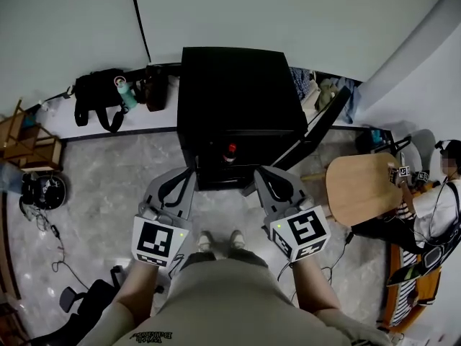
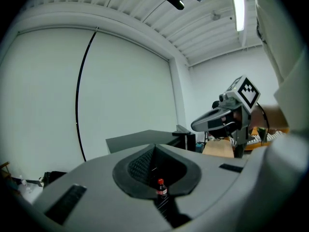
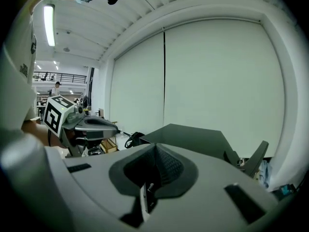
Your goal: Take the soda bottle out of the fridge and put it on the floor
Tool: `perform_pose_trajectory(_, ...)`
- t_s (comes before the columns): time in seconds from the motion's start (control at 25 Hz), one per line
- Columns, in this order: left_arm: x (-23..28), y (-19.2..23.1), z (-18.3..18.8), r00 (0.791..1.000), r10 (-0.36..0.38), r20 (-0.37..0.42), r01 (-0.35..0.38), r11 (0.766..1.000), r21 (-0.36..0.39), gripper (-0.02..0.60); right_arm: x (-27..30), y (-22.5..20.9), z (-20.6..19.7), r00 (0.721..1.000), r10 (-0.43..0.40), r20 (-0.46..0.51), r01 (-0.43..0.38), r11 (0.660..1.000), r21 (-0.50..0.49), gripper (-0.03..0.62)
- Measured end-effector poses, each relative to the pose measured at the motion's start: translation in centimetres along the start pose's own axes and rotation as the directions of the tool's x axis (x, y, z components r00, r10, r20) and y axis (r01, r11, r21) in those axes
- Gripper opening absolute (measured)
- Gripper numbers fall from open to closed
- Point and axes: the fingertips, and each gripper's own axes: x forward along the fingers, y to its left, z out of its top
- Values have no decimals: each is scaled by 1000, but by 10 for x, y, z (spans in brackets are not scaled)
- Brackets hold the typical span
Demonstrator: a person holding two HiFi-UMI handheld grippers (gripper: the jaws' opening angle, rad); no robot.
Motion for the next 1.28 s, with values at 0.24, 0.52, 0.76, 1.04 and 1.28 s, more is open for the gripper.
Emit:
perform_pose_trajectory(0.24, 22, 7, -20, 999, 30, -42, -32, 999, -36, 6, 32, -12, -17, 997, 76, -1, -76, 997, 10, 19)
perform_pose_trajectory(0.52, 49, 10, -41, 995, 50, -84, -53, 998, -36, 6, 91, -32, -59, 993, 88, -78, -88, 996, 2, 104)
perform_pose_trajectory(0.76, 71, 15, -58, 993, 47, -111, -55, 996, -70, 6, 141, -42, -106, 981, 87, -172, -91, 996, -17, 163)
perform_pose_trajectory(1.04, 96, 17, -83, 990, 39, -137, -51, 995, -83, 6, 182, -52, -154, 970, 65, -234, -74, 997, -29, 181)
perform_pose_trajectory(1.28, 115, 13, -113, 984, 15, -176, -40, 989, -139, 6, 210, -65, -199, 954, 77, -289, -84, 996, -13, 184)
